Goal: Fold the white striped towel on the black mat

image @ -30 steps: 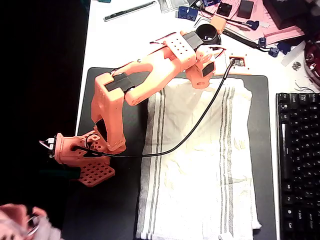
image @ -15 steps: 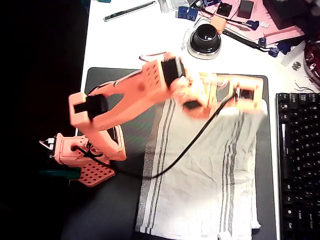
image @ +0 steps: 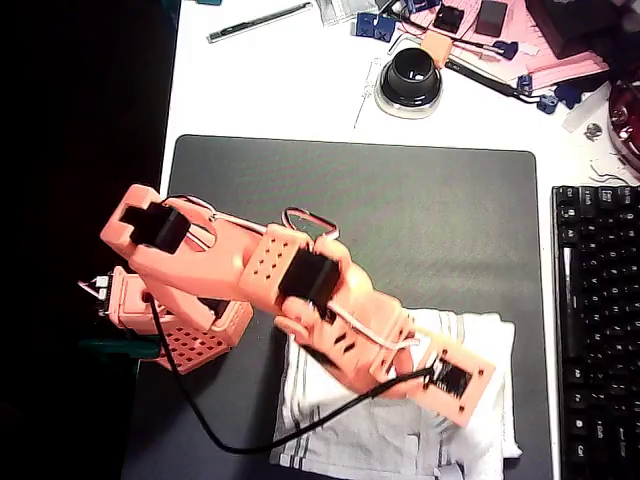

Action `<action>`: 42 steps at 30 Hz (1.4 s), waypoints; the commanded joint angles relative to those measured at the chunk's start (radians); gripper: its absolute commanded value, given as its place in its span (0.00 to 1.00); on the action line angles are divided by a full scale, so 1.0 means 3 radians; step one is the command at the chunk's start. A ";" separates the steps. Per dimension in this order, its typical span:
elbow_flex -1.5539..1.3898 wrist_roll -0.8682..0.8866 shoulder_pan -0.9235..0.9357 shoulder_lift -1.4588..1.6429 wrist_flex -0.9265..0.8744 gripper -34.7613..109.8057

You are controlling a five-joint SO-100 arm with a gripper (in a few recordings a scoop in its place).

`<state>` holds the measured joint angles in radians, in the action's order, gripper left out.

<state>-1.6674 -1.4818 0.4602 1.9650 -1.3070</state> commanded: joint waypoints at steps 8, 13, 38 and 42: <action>-0.0741 -0.0159 0.0675 -0.0097 0.1028 0.37; -0.0951 -0.0220 0.0685 0.0005 0.1028 0.39; -0.3416 0.0102 -0.1166 0.3078 0.0813 0.38; -0.3886 0.0164 -0.1263 0.3774 0.0562 0.28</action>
<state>-2.7857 -1.4358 0.0844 2.9713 -1.1106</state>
